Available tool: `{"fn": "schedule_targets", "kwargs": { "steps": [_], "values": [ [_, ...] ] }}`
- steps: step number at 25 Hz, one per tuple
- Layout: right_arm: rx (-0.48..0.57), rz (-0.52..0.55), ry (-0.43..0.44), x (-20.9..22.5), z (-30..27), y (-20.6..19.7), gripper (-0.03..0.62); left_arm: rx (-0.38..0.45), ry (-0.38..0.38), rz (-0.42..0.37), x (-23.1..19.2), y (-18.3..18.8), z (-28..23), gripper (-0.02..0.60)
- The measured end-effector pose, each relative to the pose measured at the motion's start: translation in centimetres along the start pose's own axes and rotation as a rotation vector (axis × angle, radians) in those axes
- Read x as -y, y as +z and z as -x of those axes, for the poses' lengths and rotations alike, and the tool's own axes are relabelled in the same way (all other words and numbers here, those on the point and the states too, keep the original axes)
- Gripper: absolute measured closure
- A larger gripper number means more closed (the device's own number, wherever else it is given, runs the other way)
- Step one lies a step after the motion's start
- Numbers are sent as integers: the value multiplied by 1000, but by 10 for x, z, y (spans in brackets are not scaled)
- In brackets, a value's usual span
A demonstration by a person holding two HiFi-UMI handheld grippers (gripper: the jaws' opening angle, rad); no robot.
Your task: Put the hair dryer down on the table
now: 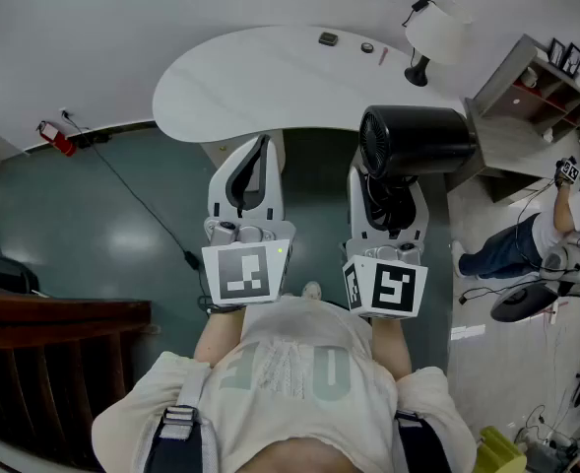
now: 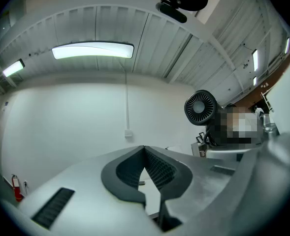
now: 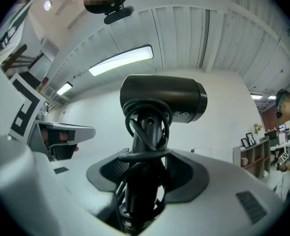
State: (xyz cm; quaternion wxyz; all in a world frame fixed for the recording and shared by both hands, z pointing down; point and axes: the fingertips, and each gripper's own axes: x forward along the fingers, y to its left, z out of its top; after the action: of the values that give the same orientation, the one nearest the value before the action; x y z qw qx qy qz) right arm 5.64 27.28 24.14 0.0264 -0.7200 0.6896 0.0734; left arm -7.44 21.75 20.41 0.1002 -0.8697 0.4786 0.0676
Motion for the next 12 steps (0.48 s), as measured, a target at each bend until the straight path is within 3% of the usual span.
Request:
{"fn": "schedule_targets", "kwargs": {
  "steps": [12],
  "values": [
    [-17,-3,26,-13,-10,2,364,-23,46,17,-31,-12,1,575]
  ]
}}
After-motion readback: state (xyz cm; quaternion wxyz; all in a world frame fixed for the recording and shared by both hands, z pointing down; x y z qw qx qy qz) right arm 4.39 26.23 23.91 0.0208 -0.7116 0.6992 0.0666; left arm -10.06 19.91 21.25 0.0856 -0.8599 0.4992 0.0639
